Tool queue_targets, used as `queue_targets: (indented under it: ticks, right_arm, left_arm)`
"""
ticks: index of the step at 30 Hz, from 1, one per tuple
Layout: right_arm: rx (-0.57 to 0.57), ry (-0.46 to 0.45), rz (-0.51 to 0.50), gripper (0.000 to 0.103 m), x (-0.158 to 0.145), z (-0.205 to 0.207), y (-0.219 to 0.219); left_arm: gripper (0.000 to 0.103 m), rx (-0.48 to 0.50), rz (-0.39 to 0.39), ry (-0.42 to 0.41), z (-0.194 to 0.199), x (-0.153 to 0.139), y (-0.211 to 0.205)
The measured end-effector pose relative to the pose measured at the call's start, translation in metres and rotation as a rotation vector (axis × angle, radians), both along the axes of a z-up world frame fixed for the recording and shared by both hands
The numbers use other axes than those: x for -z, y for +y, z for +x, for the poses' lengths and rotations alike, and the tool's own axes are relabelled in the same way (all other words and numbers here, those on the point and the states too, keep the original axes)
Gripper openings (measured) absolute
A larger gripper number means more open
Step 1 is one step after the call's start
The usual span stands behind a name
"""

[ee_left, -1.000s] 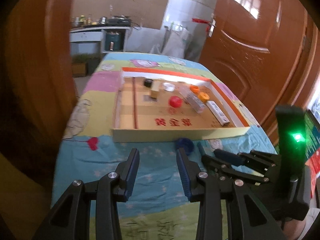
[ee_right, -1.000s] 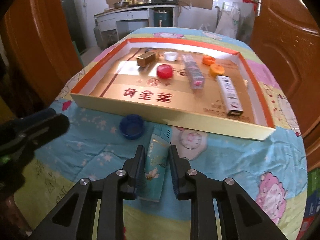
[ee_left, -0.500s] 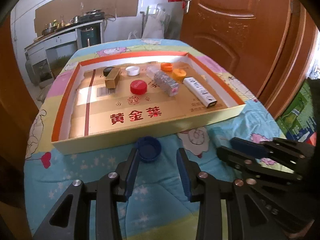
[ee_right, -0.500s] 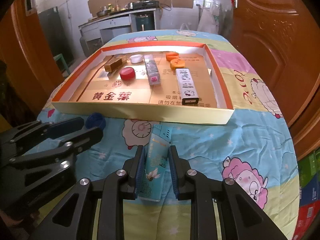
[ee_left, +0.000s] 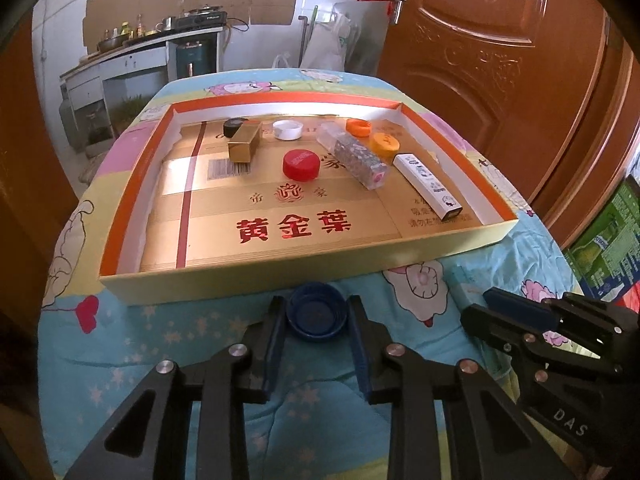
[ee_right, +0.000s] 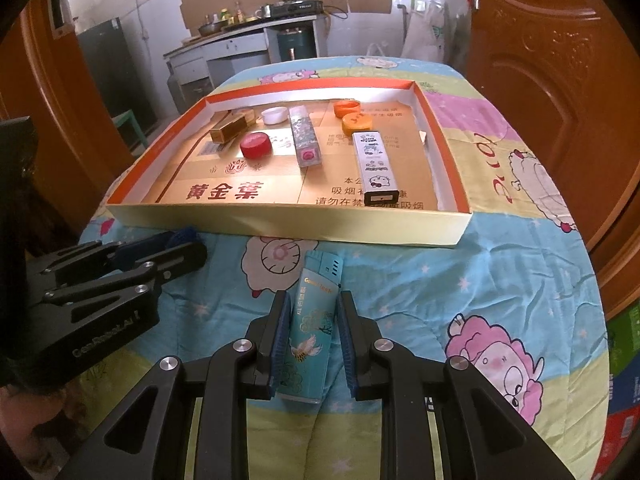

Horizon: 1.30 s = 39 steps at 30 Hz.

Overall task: Organize rigid objects
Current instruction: 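Grasp the teal lighter with the right gripper while the left grasps the blue cap, then lift and carry the teal lighter and blue cap over the tray box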

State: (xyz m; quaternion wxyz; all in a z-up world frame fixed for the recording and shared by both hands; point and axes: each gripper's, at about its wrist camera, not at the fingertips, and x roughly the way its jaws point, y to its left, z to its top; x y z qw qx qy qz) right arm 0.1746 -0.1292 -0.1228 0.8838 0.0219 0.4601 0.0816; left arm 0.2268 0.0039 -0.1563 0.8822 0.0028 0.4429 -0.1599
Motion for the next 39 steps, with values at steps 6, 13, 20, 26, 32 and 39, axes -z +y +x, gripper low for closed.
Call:
queue_targets:
  ticks: [6,13,20,26,32,39]
  right_arm:
    - [-0.001,-0.011,0.004,0.024,-0.005,-0.003,0.0]
    - [-0.011,-0.043,0.004,0.024,-0.02,-0.007,0.002]
    - [-0.033,-0.081,0.01,0.023,-0.041,-0.012,0.008]
    - [-0.059,-0.119,0.025,0.02,-0.06,-0.008,0.014]
    - [-0.087,-0.142,0.045,0.012,-0.073,0.002,0.019]
    - [-0.106,-0.113,0.081,0.011,-0.066,0.009,0.015]
  left_arm:
    - [0.031,-0.011,-0.014,-0.016,-0.01,-0.01,0.006]
    - [0.031,-0.021,-0.039,-0.05,-0.019,-0.028,0.015]
    - [0.031,-0.034,-0.063,-0.093,-0.027,-0.046,0.024]
    - [0.031,-0.057,-0.079,-0.127,-0.028,-0.061,0.032]
    - [0.031,-0.085,-0.09,-0.153,-0.024,-0.073,0.04]
    - [0.031,-0.088,-0.091,-0.149,-0.021,-0.072,0.043]
